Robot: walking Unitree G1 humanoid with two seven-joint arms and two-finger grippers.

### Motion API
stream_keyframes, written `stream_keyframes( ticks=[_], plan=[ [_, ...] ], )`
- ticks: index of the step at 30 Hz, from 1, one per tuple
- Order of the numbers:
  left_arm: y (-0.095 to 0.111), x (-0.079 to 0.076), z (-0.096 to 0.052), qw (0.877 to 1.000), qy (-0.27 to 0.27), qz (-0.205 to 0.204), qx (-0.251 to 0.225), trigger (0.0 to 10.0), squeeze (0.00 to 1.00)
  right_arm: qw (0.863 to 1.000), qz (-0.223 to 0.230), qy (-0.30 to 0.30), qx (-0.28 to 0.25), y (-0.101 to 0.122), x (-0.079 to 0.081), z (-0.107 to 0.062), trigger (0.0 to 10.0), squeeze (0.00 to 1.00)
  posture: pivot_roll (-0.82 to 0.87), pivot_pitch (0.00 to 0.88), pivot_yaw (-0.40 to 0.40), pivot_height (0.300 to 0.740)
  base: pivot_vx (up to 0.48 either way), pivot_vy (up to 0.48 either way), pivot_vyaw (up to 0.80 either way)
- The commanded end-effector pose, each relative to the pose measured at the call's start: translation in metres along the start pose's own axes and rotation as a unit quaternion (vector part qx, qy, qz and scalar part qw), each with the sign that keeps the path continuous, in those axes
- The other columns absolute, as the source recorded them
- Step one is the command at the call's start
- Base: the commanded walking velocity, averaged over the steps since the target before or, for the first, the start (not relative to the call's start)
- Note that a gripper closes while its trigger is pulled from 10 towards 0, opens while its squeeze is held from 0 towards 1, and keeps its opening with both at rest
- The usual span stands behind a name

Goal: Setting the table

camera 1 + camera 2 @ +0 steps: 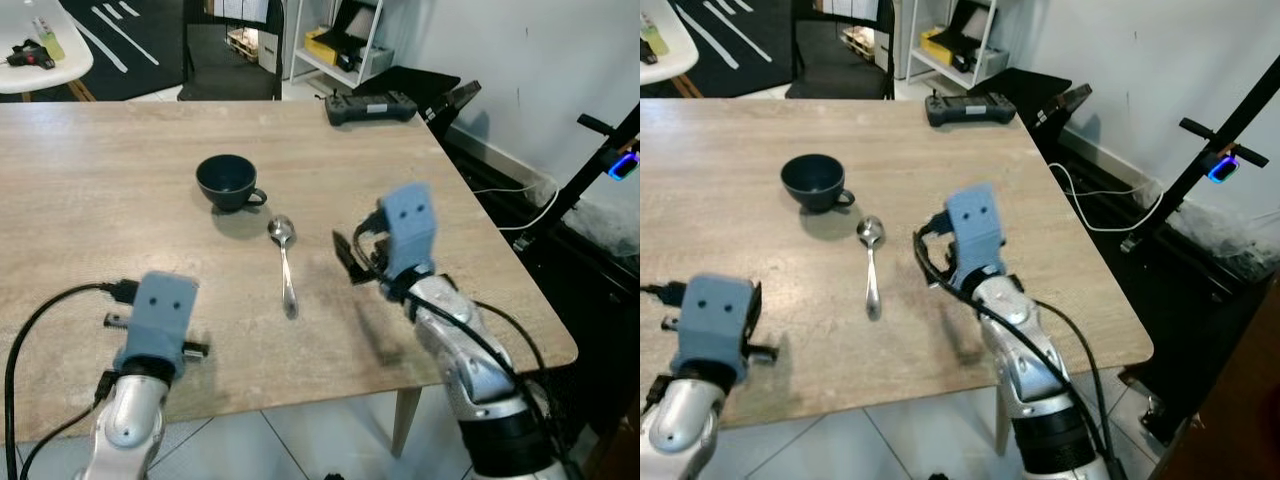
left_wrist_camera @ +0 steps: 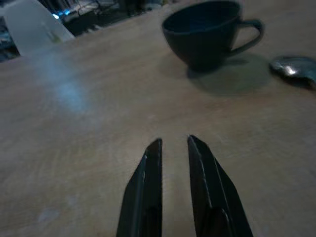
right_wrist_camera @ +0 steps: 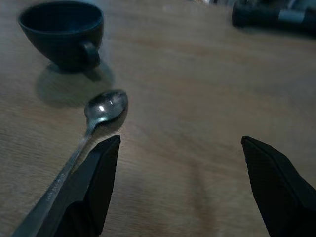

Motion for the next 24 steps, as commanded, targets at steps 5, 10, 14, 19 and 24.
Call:
stream_keyframes(
  ticks=[5, 10, 14, 19, 24],
  plan=[
    [0.001, -0.003, 0.018, 0.998, -0.053, -0.016, 0.010, 10.0, 0.00, 0.995, 0.009, -0.086, 0.049, -0.020, -0.029, -0.001, 10.0, 0.00, 0.11, 0.118, -0.001, 0.740, 0.000, 0.000, 0.00],
    [-0.003, 0.001, 0.017, 0.998, -0.052, -0.009, 0.019, 10.0, 0.00, 0.997, 0.042, 0.061, 0.015, 0.000, -0.007, -0.002, 10.0, 0.00, 0.09, 0.118, 0.014, 0.740, 0.000, 0.000, 0.00],
    [-0.008, -0.004, 0.012, 0.998, -0.049, -0.013, 0.026, 10.0, 0.00, 0.996, 0.034, 0.082, 0.021, -0.004, 0.019, 0.002, 10.0, 0.00, 0.10, 0.122, 0.010, 0.740, 0.000, 0.000, 0.00],
    [-0.007, -0.003, 0.011, 0.999, -0.037, -0.016, 0.025, 10.0, 0.00, 0.994, 0.025, 0.101, 0.030, -0.009, 0.044, 0.006, 10.0, 0.00, 0.11, 0.126, 0.006, 0.740, 0.000, 0.000, 0.00],
    [-0.001, 0.012, 0.008, 0.999, -0.029, -0.021, 0.019, 10.0, 0.00, 0.992, 0.020, 0.116, 0.053, -0.018, 0.072, 0.012, 10.0, 0.00, 0.13, 0.142, -0.002, 0.740, 0.000, 0.000, 0.00]
  ],
)
Point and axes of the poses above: a point about 5 cm out from each wrist's last joint towards the gripper, its own z axis pointing out of the wrist towards the gripper, its own y axis along the axis of the wrist's last joint, x = y × z, the point moved 1 cm from there along z, pointing out of the wrist towards the gripper, and after that the axes turned 6 degrees about -z, right-handed, at the moved point
